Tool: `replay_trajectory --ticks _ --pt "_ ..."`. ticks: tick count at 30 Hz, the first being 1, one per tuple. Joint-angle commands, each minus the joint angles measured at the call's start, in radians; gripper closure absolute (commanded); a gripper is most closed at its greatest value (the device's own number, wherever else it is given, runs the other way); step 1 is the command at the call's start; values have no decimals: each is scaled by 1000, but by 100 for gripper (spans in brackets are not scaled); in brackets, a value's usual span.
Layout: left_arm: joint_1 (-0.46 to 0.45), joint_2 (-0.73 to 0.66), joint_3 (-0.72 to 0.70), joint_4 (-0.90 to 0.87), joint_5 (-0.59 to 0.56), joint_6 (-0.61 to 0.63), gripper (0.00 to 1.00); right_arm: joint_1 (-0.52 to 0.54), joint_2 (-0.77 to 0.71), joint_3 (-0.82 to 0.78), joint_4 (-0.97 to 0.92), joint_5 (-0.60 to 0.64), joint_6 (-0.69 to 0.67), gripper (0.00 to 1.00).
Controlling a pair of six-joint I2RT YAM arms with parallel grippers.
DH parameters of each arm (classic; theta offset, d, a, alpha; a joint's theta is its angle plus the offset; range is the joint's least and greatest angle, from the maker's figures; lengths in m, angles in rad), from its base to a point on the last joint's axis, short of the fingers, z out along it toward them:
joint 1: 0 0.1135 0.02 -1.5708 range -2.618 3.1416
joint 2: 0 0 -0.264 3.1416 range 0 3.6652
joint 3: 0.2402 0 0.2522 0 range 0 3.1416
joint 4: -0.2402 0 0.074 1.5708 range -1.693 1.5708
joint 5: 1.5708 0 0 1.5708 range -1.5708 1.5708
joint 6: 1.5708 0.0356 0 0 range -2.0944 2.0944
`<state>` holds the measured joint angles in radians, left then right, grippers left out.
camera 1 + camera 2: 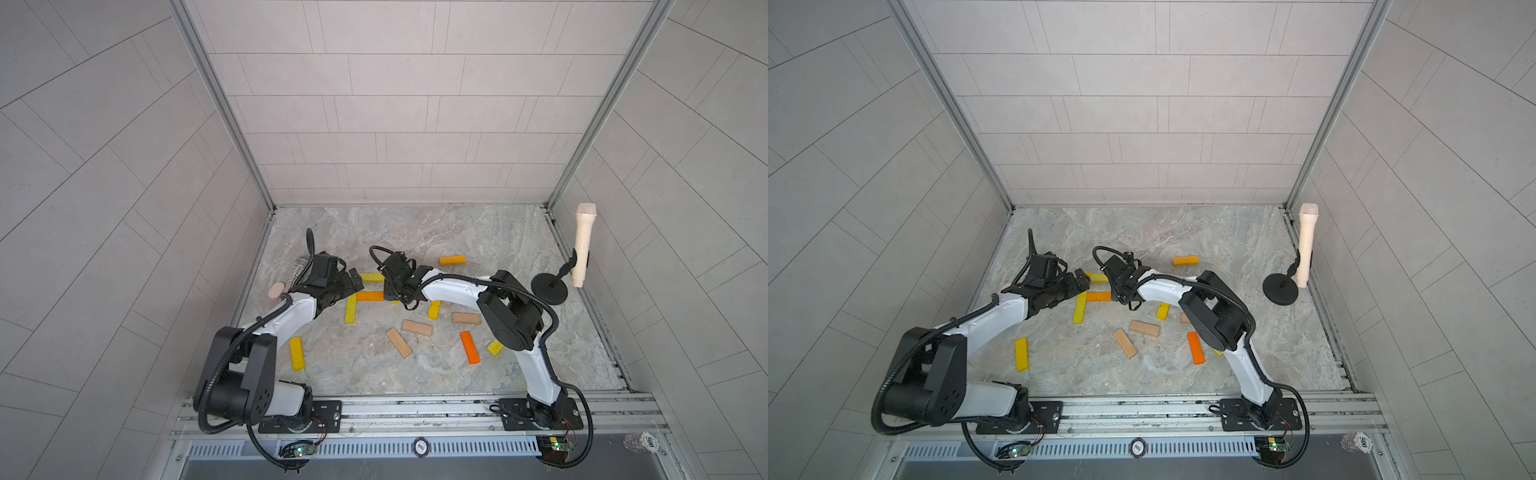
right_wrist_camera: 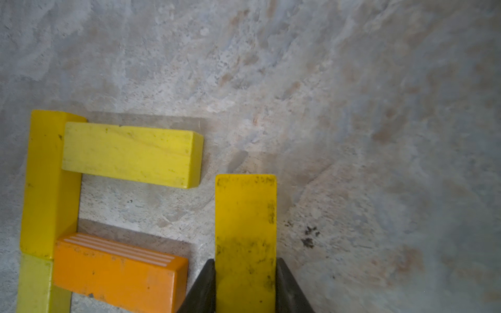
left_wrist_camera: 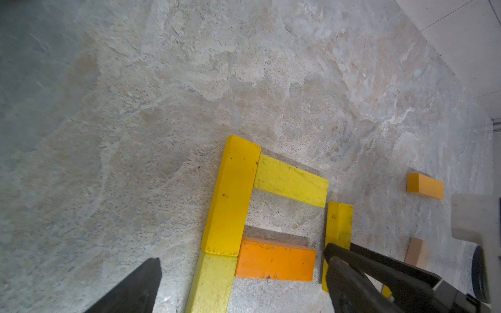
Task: Assemble the number 8 with building blocks
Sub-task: Assemble the building block at the center of the board.
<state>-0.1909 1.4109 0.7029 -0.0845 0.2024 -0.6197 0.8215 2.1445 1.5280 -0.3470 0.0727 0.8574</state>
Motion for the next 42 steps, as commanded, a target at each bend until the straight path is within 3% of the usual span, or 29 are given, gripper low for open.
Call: replay_trajectory --ticks 1,16,26,42 --pt "10 32 39 14 22 14 0 -1 26 23 -10 7 52 64" --pt "16 88 54 55 80 23 0 -2 53 46 9 -3 96 59" --pt "16 99 55 63 86 19 0 -8 49 29 23 10 115 66" --pt "16 106 57 67 96 18 0 -16 77 44 45 -10 127 65"
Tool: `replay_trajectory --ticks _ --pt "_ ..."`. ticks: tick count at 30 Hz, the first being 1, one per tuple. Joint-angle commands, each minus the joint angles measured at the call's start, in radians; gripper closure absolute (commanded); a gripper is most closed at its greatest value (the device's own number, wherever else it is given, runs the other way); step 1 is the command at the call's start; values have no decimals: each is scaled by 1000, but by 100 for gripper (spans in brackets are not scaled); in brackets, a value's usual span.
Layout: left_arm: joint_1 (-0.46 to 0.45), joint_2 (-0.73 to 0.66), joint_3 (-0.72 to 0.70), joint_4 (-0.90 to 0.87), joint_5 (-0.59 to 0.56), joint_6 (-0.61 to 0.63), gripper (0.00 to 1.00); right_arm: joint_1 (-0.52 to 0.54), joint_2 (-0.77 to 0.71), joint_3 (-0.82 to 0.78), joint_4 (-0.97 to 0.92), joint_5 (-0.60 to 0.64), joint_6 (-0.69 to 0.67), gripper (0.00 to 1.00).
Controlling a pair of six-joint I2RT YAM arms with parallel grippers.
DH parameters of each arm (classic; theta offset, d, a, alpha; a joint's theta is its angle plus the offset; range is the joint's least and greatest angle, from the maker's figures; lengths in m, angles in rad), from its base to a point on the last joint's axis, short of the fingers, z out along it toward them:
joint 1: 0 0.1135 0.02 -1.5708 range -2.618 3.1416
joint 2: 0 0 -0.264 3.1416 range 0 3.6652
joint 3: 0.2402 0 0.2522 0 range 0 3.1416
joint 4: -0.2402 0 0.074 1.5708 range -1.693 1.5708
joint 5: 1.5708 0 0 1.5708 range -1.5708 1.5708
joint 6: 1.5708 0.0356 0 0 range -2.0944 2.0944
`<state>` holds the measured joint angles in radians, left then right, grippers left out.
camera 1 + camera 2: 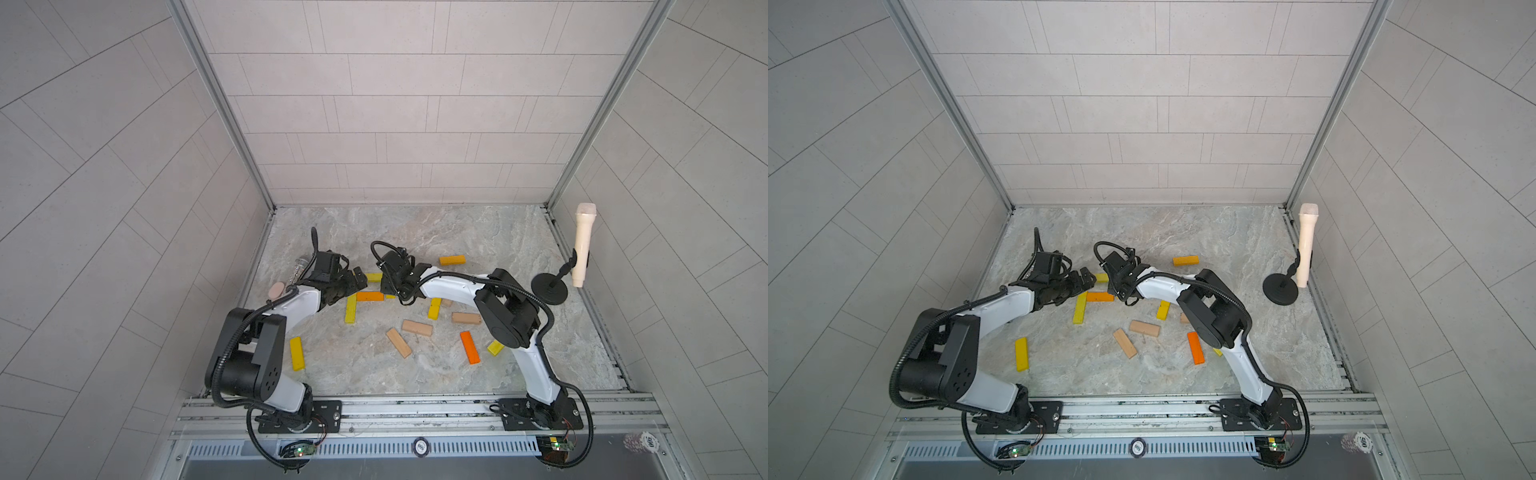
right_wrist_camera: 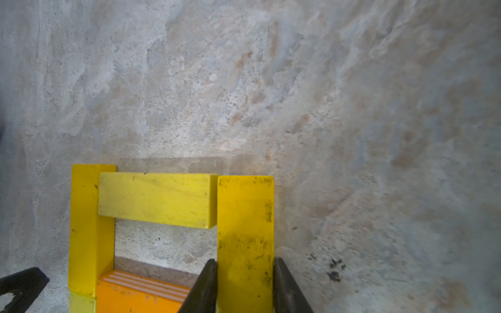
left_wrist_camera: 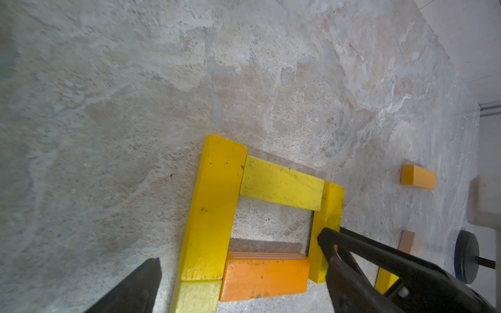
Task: Assemble the number 8 with building blocks
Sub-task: Assemble the building block at the center of the board.
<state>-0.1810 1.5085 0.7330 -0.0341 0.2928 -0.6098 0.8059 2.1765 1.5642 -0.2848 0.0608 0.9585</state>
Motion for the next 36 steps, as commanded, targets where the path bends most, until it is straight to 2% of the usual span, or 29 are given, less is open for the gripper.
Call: replay_trajectory --ticks 1,8,22,26,31,36 --pt "6 7 26 18 6 8 0 -1 45 9 -17 0 25 64" --pt "6 15 29 20 12 6 0 1 43 -2 -6 -4 26 59" --pt "6 12 30 20 20 12 0 3 20 -28 15 2 42 60" --pt "6 -3 30 3 10 18 0 0 -6 -52 39 14 40 54" --pt "5 -48 21 -27 3 27 0 -5 -65 -73 60 11 -15 41" --pt "6 -111 4 -60 -3 29 0 -7 -163 -154 103 5 -62 37"
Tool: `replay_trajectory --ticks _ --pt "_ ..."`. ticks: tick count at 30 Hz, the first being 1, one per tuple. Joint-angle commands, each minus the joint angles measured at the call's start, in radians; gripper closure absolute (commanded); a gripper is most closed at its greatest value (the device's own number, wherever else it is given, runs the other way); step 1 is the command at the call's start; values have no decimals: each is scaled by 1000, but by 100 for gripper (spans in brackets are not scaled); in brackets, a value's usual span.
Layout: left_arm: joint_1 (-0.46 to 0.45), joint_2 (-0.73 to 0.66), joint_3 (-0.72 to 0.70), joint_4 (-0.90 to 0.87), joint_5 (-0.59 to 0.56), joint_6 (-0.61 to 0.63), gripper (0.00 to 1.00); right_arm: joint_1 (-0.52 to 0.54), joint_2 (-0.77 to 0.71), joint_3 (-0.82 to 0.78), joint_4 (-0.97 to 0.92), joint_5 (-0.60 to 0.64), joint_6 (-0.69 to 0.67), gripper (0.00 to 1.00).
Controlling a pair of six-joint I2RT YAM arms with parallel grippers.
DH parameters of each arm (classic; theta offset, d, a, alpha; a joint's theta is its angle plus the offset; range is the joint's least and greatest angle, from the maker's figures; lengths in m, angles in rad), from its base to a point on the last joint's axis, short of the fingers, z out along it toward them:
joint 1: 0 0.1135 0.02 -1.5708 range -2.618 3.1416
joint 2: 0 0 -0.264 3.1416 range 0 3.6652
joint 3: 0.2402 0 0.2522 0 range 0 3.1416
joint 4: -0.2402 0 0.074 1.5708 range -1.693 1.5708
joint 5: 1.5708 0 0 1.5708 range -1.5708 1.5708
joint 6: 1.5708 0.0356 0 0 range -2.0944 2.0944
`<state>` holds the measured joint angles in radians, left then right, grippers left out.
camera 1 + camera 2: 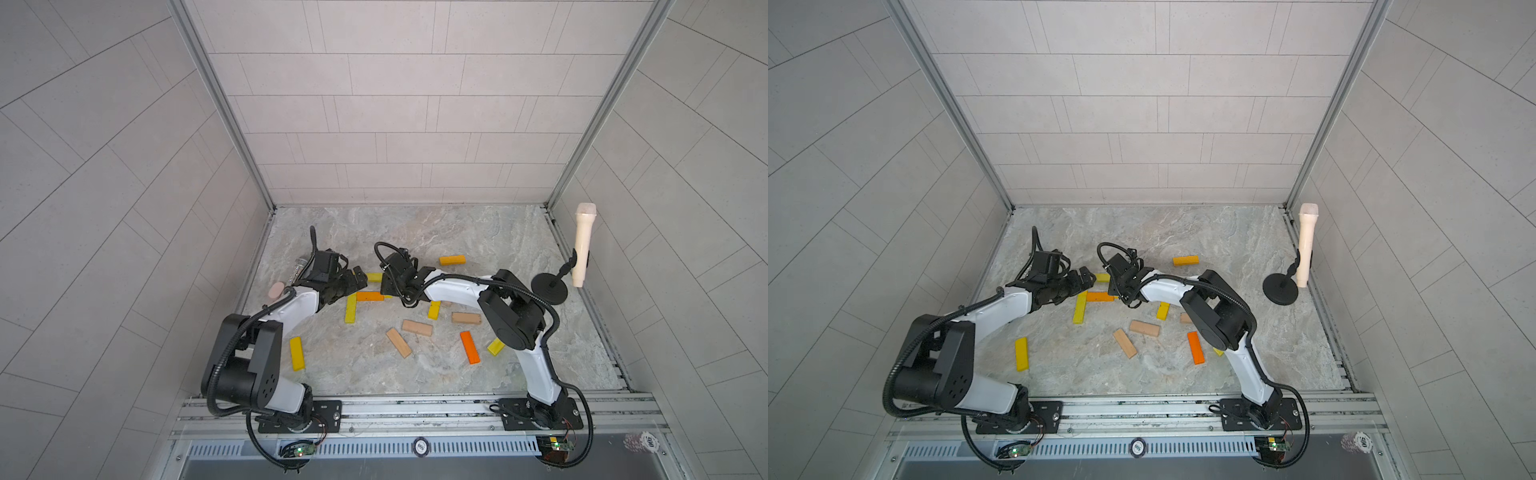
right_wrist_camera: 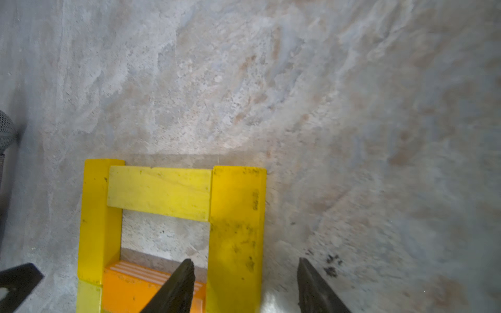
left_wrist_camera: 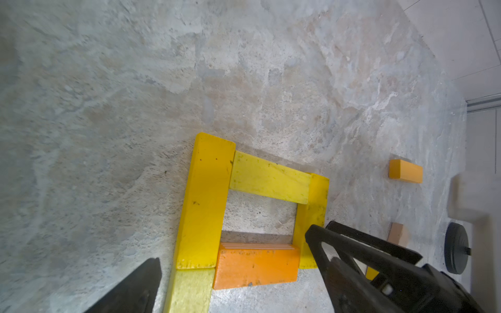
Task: Assemble the number 8 with building blocks
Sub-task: Assemble the building block at the center of the board.
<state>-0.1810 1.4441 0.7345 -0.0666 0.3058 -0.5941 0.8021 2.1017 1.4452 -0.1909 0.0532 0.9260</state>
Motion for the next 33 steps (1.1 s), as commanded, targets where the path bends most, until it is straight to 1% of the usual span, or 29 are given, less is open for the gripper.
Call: replay_trajectory --ticks 1,6,10,14,18,22,24,27,33 --pt "6 -59 -2 -36 -17 14 0 -4 -113 -60 27 5 -45 37" --pt "6 -133 -38 -79 -9 31 0 -3 -248 -192 56 -38 -153 36" --pt "5 -208 -86 -103 14 22 0 7 -348 -266 -24 -78 -301 36" --pt "5 -286 -124 -155 18 11 0 46 -463 -339 -120 -41 -415 36" --pt "5 -355 -147 -223 14 -15 0 82 -565 -440 -131 -35 -431 36" --pt "5 -432 -183 -273 18 -48 0 149 -634 -516 -131 2 -426 36" --pt "5 -464 -204 -286 13 -77 0 179 -649 -543 -130 12 -415 36" --pt "5 -499 -233 -289 0 -87 0 210 -662 -576 -122 15 -396 36" --pt "5 -539 -271 -245 6 -61 0 264 -651 -588 -138 29 -370 34"
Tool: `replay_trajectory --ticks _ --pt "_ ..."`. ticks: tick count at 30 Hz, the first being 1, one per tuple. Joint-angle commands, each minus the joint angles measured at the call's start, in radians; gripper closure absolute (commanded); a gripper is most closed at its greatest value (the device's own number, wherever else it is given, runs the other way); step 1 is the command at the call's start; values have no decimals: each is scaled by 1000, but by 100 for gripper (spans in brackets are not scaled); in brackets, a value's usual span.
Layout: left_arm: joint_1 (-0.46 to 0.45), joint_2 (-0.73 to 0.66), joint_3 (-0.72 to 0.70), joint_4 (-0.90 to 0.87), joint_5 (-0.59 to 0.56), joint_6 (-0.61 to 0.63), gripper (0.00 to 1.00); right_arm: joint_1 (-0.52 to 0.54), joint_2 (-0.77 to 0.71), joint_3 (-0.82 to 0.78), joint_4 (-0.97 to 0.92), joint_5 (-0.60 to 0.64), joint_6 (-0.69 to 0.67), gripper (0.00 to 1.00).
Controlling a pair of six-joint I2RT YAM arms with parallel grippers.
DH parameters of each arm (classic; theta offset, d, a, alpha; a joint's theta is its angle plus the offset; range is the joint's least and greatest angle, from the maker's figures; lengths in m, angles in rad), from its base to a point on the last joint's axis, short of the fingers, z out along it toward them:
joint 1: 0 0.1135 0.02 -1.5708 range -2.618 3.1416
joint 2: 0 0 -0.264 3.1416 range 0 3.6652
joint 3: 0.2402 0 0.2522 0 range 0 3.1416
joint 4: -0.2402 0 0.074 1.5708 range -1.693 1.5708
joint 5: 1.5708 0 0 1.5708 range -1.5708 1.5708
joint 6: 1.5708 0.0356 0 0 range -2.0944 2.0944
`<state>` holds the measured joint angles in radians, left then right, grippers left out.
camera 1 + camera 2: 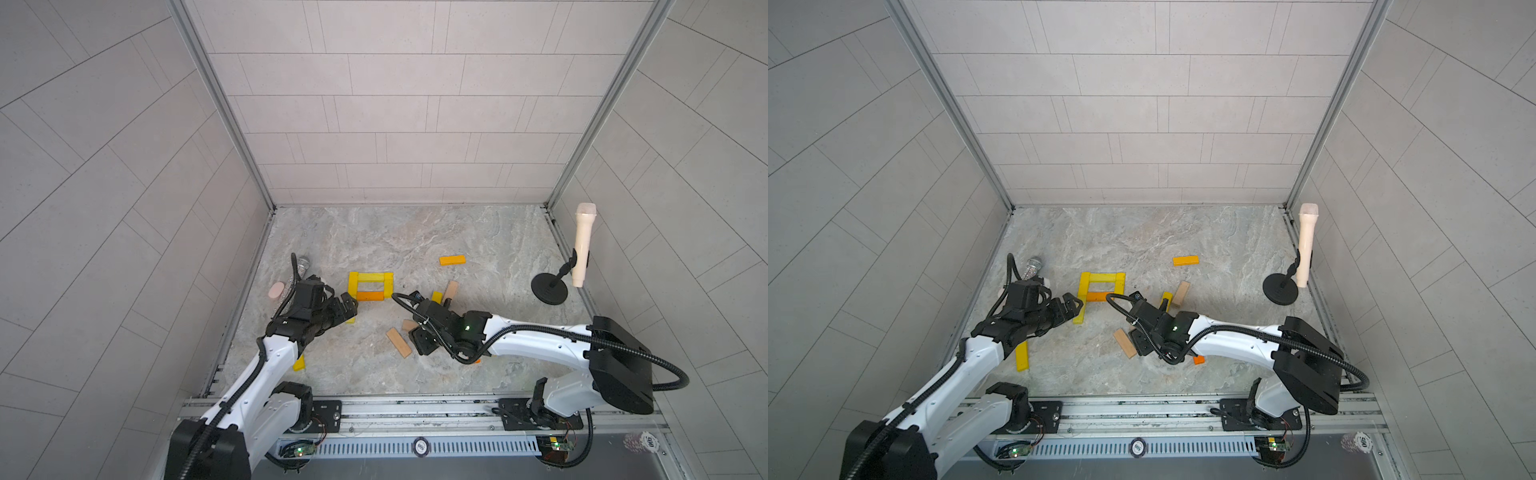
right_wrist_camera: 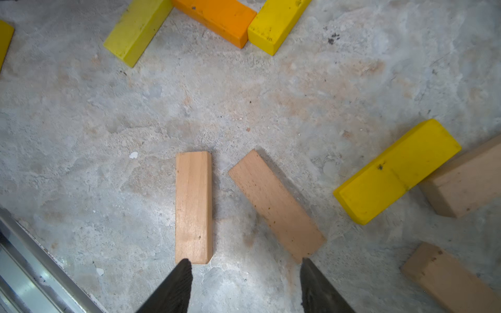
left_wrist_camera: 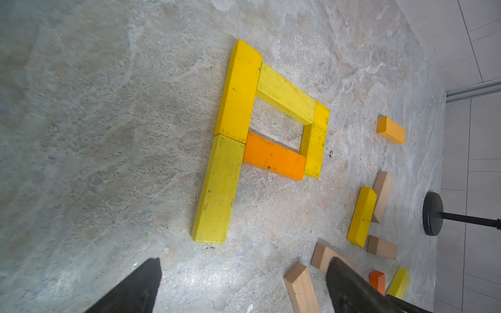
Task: Assemble the number 8 with building blocks
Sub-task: Assemble the building block at the center of the board.
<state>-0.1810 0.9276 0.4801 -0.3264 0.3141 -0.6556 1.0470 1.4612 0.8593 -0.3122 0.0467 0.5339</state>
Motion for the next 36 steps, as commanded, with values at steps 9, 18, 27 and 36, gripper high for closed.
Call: replay_trajectory --ticks 9,18,27,36 --pt "5 -79 -63 67 -13 -3 0 58 44 16 -25 56 70 34" --pt "3 -90 -83 79 -29 -1 0 84 104 27 -39 92 109 35" --pt "5 -72 -94 126 -28 -4 0 94 166 70 -52 112 141 40" --pt "5 -57 -90 124 -34 -9 0 121 207 116 -53 110 130 42"
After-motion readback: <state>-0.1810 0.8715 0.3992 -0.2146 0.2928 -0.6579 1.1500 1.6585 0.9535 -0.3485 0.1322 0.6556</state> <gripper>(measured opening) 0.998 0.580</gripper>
